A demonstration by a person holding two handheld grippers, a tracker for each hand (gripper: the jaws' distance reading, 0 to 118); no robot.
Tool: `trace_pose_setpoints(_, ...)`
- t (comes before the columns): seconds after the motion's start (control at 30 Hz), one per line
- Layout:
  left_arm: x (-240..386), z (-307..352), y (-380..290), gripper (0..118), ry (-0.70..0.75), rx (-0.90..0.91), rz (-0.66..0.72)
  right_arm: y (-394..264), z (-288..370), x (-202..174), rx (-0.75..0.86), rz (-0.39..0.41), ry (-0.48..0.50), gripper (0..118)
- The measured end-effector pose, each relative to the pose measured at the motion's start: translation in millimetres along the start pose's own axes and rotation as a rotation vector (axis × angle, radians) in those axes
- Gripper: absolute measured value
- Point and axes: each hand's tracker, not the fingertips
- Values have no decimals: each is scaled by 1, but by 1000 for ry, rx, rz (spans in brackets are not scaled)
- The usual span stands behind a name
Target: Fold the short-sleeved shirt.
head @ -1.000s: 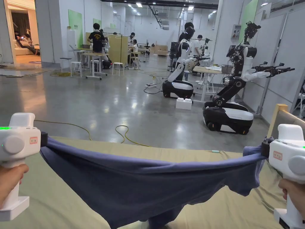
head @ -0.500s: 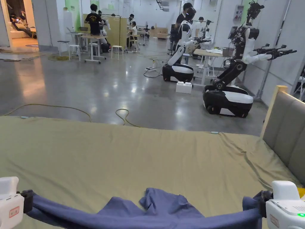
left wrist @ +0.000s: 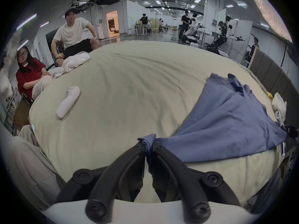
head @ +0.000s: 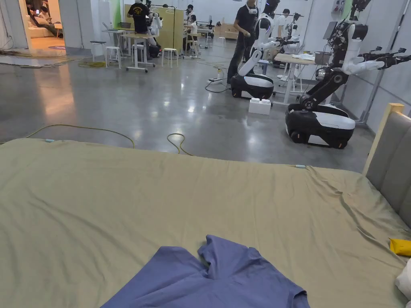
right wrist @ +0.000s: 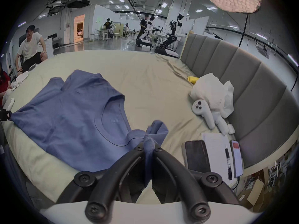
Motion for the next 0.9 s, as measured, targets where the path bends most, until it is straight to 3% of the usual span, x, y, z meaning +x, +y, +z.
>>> trace_pose_setpoints(0.03,1,1,2,15,13,4,-10,0,5,-4,6,1,-2,13)
trace_pose_setpoints(0.13,8,13,10,57,82,60,-42,5,17,-14,84,2,-12,71)
trace_pose_setpoints(0.17,11,19,16,62,77,91,-44,11,35,-22,128,-3,-2,74)
trace_pose_setpoints(0.43,67,59,47,62,-54,361,-91,63,63,-68,387,-101,115,73)
trace_pose_setpoints(0.53,87,65,57,62,-78,473,-118,85,77,-89,483,-143,116,73)
trace_pose_setpoints(0.6,100,76,67,61,-96,543,-122,98,82,-98,544,-174,132,69)
trace_pose_setpoints(0.7,121,93,75,54,-95,632,-130,114,92,-112,620,-169,129,49)
trace_pose_setpoints(0.77,130,97,81,34,-78,668,-127,122,94,-119,644,-138,113,18)
trace_pose_setpoints(0.87,133,101,88,17,-105,705,-97,127,93,-122,674,-139,133,0)
trace_pose_setpoints(0.9,135,102,89,8,-110,707,-92,128,94,-123,681,-140,115,0)
